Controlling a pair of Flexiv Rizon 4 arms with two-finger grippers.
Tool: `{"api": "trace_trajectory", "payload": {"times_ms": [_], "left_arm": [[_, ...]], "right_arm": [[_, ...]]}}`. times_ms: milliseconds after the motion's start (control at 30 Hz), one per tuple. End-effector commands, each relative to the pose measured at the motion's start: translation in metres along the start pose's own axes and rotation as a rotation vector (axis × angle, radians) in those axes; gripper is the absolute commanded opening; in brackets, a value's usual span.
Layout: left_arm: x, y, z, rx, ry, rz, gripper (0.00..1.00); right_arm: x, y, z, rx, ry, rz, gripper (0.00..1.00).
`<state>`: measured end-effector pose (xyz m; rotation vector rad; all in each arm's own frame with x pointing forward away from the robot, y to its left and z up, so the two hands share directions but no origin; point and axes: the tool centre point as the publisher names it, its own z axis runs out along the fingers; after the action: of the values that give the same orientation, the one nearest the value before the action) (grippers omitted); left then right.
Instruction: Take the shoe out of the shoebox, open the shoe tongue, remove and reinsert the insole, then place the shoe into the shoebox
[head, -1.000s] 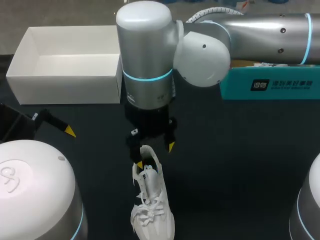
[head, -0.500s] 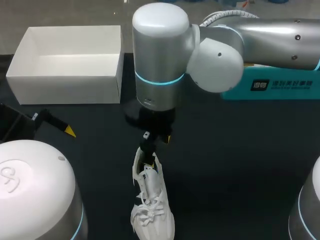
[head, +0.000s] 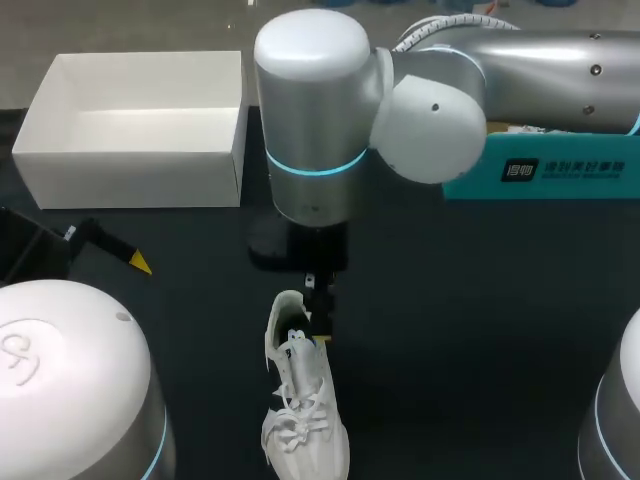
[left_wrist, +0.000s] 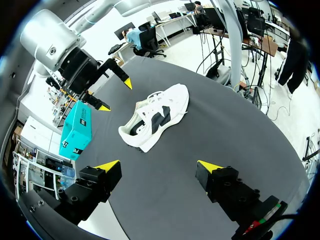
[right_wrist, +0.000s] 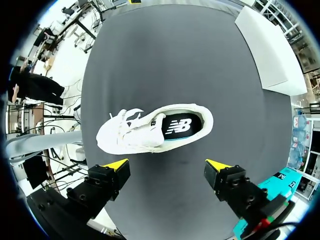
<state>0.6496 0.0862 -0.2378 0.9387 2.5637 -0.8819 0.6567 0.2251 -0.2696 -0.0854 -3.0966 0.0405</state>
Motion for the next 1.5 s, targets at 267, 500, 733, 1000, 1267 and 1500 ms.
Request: {"api": "trace_trajectory", "payload": {"times_ms": [267, 500, 733, 1000, 1267, 1500], "left_arm": [[0.000, 0.000, 0.000, -0.001, 0.003, 0.000, 1.00], [0.000, 0.000, 0.000, -0.001, 0.003, 0.000, 1.00], [0.000, 0.000, 0.000, -0.001, 0.003, 0.000, 1.00], [0.000, 0.000, 0.000, -0.001, 0.003, 0.000, 1.00], [0.000, 0.000, 0.000, -0.001, 0.003, 0.000, 1.00], [0.000, 0.000, 0.000, -0.001, 0.003, 0.000, 1.00]], "right_arm": [[-0.022, 0.020, 0.010, -0.057, -0.055, -0.029, 1.00], [-0.041, 0.033, 0.021, -0.089, -0.032, -0.066, 1.00], [-0.056, 0.048, 0.035, -0.100, -0.009, -0.091, 1.00], [-0.063, 0.060, 0.055, -0.113, 0.024, -0.105, 1.00], [-0.065, 0.061, 0.072, -0.110, 0.039, -0.105, 1.00], [-0.066, 0.057, 0.080, -0.114, 0.042, -0.097, 1.00]]}}
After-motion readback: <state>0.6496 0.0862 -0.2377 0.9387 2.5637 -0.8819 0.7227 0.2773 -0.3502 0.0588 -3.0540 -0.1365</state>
